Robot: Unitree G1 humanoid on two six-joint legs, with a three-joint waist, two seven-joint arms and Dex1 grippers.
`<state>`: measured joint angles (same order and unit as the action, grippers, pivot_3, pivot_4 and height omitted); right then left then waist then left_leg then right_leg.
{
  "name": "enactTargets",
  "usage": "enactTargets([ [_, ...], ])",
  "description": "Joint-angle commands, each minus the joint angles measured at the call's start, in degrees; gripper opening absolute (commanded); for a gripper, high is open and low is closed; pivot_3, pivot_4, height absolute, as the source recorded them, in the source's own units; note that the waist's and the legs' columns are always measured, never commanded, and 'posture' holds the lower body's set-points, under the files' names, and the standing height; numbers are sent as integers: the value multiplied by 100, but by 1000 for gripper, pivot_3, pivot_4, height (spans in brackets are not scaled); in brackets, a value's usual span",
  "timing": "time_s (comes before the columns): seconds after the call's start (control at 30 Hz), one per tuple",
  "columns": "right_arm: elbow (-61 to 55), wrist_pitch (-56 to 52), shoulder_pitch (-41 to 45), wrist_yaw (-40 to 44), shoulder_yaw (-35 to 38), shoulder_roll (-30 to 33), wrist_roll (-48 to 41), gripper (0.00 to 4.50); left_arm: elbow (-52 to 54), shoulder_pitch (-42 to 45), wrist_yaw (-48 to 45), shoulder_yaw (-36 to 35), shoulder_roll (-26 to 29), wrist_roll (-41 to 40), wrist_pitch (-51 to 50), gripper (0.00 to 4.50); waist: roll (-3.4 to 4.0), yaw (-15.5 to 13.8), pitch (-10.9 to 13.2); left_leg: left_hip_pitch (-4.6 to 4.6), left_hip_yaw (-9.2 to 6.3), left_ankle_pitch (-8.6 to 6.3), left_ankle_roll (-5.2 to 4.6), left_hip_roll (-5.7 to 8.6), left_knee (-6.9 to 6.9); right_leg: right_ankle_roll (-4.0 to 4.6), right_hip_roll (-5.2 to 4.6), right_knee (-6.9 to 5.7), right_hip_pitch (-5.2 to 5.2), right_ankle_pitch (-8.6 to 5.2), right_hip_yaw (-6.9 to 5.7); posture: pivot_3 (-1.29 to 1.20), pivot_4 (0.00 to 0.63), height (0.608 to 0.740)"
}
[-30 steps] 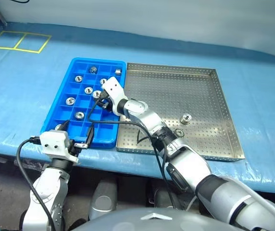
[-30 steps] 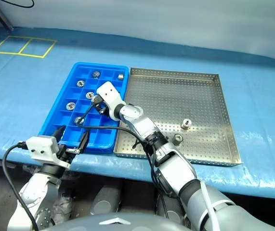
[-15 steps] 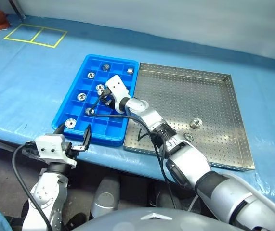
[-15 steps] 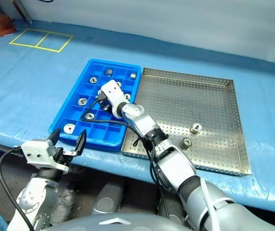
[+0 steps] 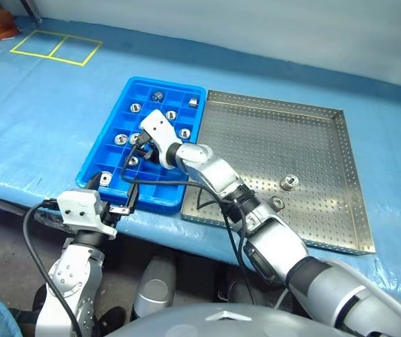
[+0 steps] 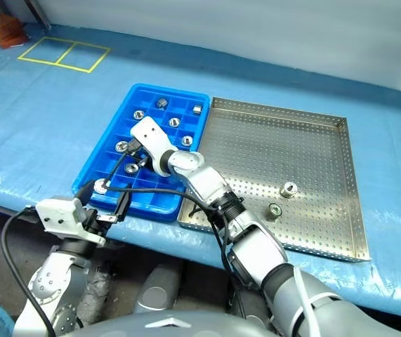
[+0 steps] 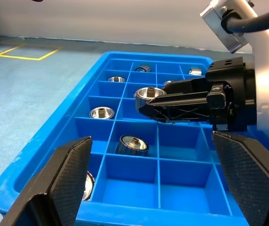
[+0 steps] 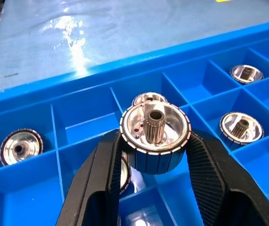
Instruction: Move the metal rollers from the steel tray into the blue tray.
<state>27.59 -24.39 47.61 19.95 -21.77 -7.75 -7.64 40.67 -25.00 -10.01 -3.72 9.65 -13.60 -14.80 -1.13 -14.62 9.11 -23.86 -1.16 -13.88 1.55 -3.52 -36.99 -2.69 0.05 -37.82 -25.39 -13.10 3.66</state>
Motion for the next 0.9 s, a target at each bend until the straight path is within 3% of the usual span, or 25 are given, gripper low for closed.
enactTargets([
  [0.03, -425, -83, -110, -322, 281, -570, -116, 1671, 55, 81, -45, 39, 47, -9, -21, 4500, 0, -8, 0, -1, 1, 0, 1, 0, -3, 9, 0, 0, 1, -6, 0, 460, 150, 740],
  [0.9, -30, -745, -77, -741, -84, -18, 1043, 1671, 0, 134, -129, 50, 21, -33, -49, 4500, -1, -5, -1, 4, 7, 5, 11, 0, -9, 17, -1, -2, 7, -5, 5, 450, 150, 740],
])
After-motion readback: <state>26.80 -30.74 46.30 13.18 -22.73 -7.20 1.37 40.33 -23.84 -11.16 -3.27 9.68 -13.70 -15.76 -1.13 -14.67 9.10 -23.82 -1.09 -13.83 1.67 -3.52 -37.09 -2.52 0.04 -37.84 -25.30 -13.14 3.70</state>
